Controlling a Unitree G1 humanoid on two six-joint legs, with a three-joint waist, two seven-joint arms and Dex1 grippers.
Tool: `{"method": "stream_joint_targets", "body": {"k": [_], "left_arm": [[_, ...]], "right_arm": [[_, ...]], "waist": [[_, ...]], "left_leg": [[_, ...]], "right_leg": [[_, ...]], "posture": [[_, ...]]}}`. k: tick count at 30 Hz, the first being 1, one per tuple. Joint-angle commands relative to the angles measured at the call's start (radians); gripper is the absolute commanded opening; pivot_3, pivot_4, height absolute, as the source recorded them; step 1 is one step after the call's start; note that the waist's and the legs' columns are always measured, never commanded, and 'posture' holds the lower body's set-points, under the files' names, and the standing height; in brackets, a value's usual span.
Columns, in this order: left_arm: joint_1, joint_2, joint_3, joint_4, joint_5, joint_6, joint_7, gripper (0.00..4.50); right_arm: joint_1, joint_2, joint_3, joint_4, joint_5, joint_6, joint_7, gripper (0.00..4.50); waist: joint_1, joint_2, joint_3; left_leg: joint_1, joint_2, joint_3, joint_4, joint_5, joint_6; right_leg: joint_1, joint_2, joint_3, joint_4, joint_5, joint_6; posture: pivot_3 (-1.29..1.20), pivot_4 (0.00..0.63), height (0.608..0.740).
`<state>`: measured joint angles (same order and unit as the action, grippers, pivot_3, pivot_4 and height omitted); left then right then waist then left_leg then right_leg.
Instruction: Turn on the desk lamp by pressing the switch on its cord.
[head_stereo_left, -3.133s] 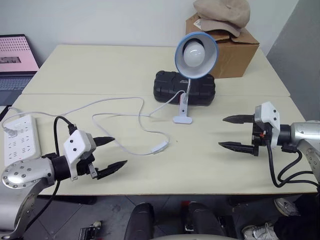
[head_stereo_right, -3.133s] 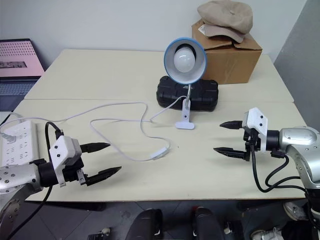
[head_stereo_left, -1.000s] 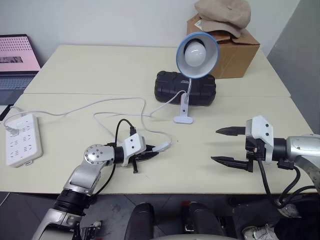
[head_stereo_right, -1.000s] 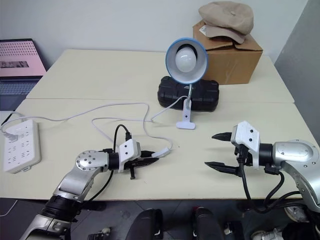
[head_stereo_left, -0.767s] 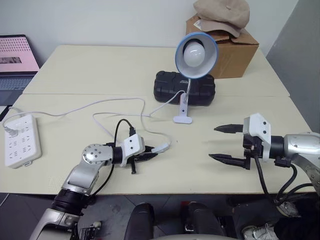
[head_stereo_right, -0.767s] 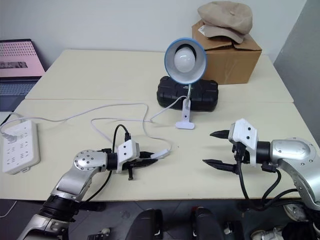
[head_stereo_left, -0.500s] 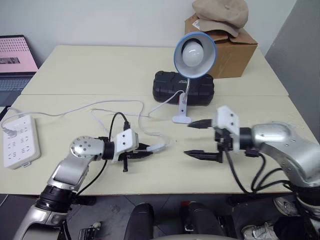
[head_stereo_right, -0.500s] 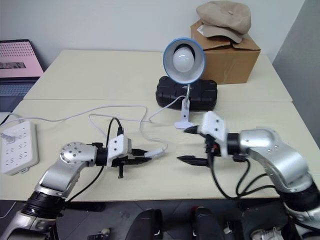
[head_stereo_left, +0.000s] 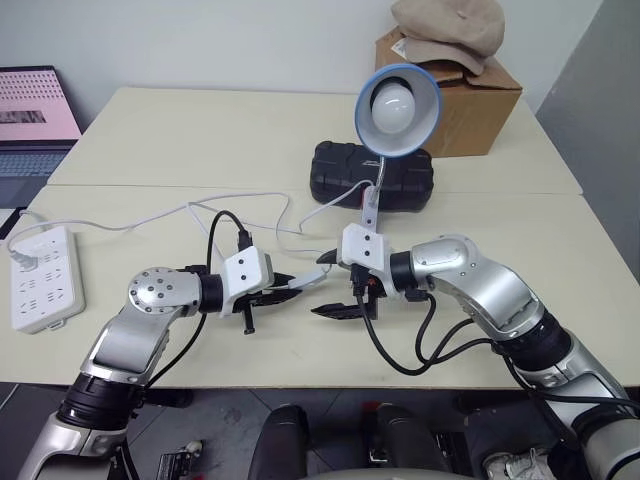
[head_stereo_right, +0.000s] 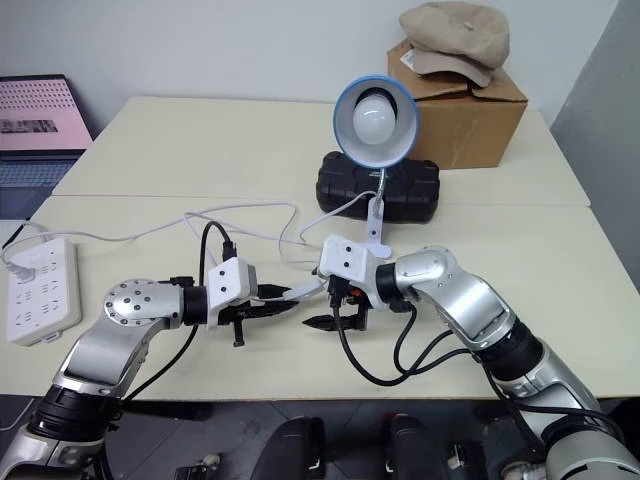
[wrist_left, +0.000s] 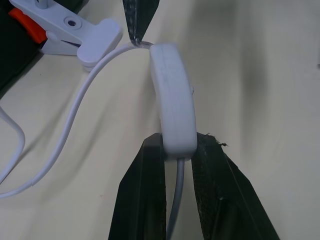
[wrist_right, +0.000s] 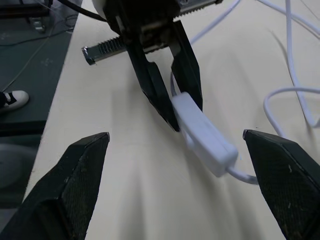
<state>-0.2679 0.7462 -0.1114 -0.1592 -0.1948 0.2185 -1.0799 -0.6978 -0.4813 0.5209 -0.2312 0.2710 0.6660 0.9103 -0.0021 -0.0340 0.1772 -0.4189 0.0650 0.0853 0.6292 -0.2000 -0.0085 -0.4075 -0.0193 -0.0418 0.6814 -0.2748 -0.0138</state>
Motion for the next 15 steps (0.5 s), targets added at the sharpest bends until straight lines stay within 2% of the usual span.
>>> {"method": "stream_joint_targets", "body": {"k": [1,15], "left_arm": [[-0.007,0.013,0.010,-0.042,-0.001,0.000,0.004,0.41],[-0.009,0.019,0.000,-0.064,0.003,0.007,0.000,0.41]], "right_arm": [[-0.039,0.016,0.007,0.013,-0.036,-0.049,0.031,4.50],[-0.059,0.056,0.031,0.114,-0.133,-0.132,0.080,4.50]], "waist": [[0.000,0.000,0.000],[0.000,0.000,0.000]], "left_leg": [[0.000,0.000,0.000,0.000,0.000,0.000],[0.000,0.000,0.000,0.000,0.000,0.000]], "right_leg": [[0.000,0.000,0.000,0.000,0.000,0.000],[0.000,0.000,0.000,0.000,0.000,0.000]], "posture": [[0.00,0.150,0.740],[0.00,0.150,0.740]]}}
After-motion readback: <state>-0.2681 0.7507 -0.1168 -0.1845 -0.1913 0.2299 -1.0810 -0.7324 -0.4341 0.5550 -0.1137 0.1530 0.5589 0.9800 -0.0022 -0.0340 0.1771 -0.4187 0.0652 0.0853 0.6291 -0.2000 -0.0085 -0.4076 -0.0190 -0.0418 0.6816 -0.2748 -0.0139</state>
